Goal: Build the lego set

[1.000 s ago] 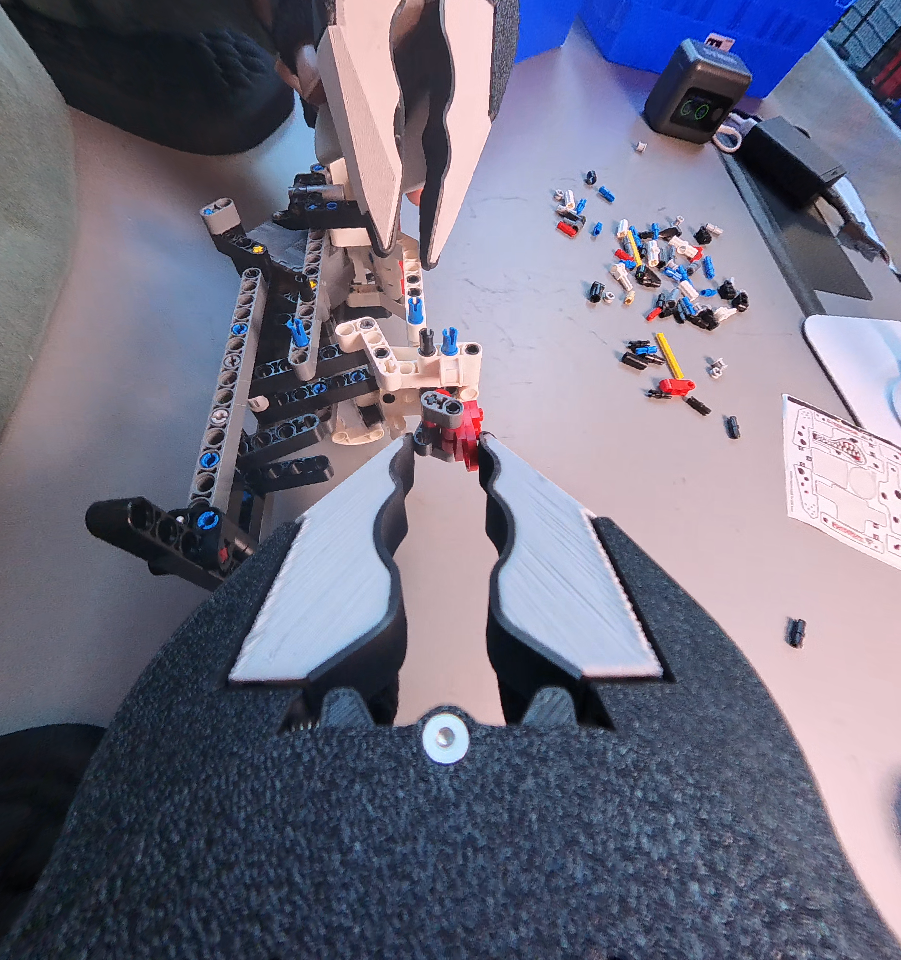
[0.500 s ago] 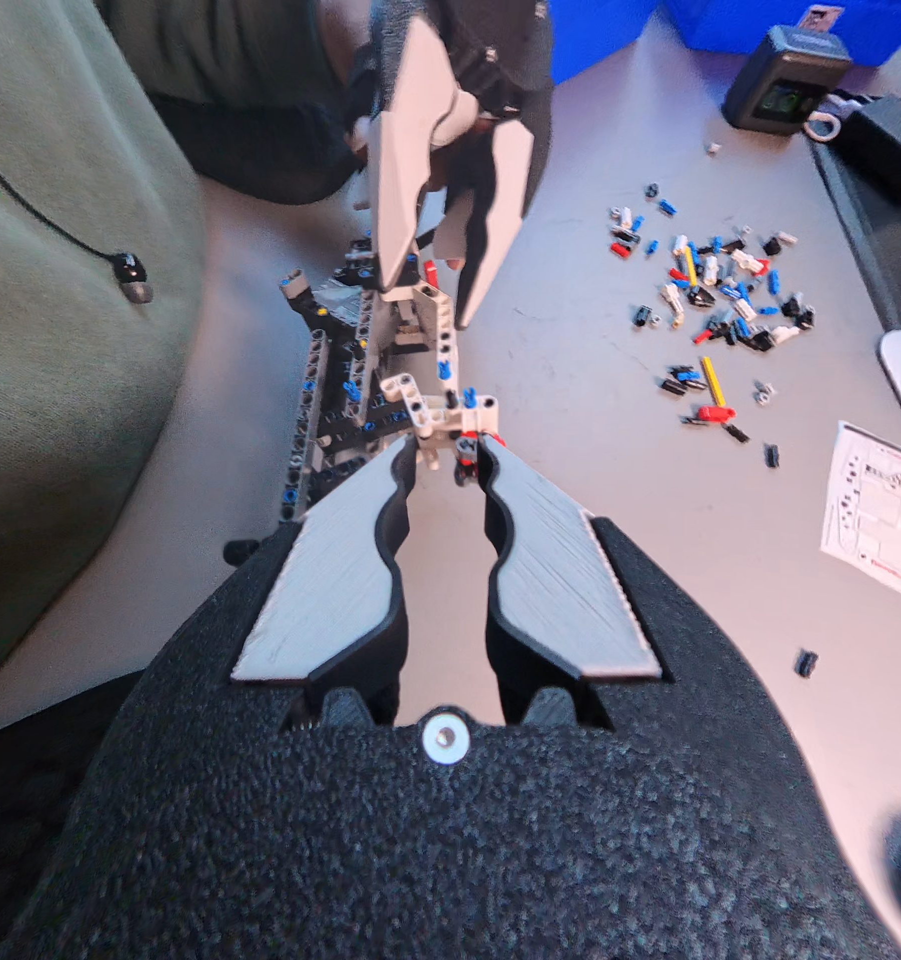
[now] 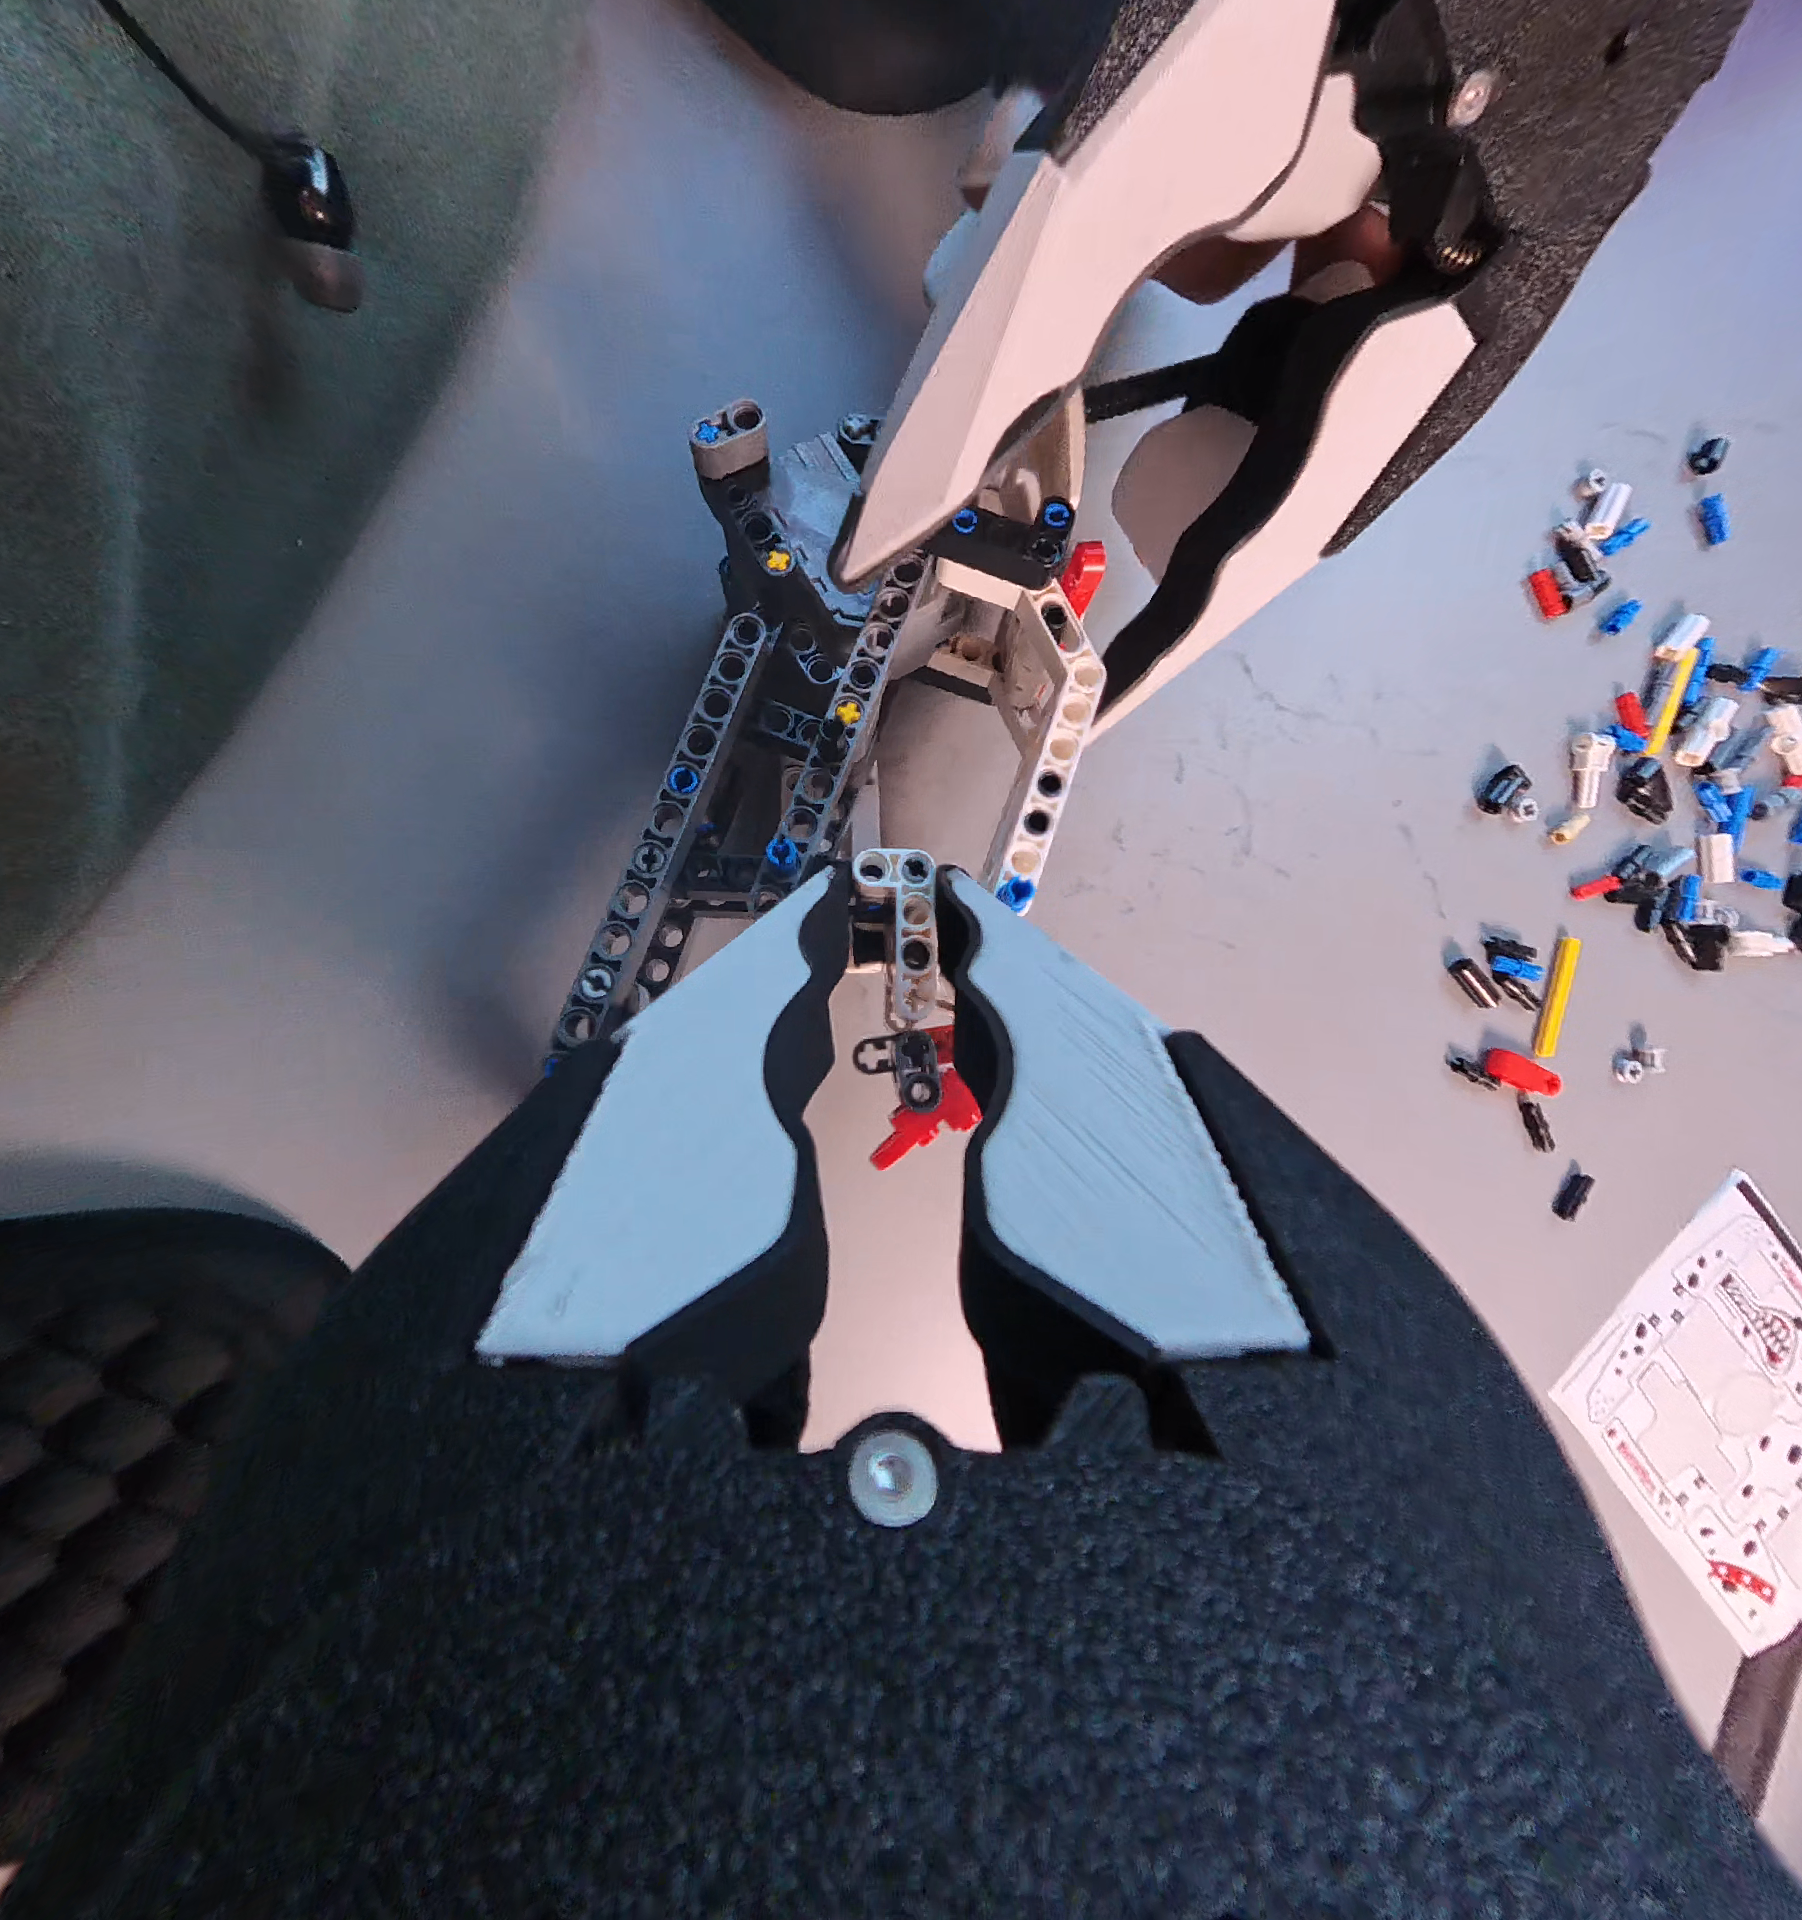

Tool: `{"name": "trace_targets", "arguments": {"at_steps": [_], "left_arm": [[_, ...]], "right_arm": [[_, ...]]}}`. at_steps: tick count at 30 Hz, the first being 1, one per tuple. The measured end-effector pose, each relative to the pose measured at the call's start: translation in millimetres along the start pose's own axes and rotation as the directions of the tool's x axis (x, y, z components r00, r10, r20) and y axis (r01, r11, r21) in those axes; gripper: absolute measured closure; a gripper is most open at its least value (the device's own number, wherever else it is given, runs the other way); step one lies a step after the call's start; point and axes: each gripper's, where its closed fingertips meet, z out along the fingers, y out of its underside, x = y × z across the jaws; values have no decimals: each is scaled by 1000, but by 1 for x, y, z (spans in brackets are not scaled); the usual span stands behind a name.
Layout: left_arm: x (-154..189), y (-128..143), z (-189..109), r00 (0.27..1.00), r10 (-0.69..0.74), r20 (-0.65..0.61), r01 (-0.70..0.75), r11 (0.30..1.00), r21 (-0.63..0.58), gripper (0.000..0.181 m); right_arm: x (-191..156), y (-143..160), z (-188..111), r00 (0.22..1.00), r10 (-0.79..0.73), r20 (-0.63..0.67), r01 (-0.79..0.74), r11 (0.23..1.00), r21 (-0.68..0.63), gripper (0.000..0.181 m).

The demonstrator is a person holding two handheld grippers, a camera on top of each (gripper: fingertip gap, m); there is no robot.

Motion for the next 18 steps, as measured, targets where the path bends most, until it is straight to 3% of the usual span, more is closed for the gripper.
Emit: {"name": "trace_targets", "arguments": {"at_steps": [11,18], "left_arm": [[-1,-1,2,998,6,67,-8,1000,22,121],[0,-1,2,997,16,70,-18,1000,23,122]], "right_arm": [[0,1,1,991,128,-44,-130,991,-26,166],[-1,0,1,992,112,-51,-113,993,-17,166]]}}
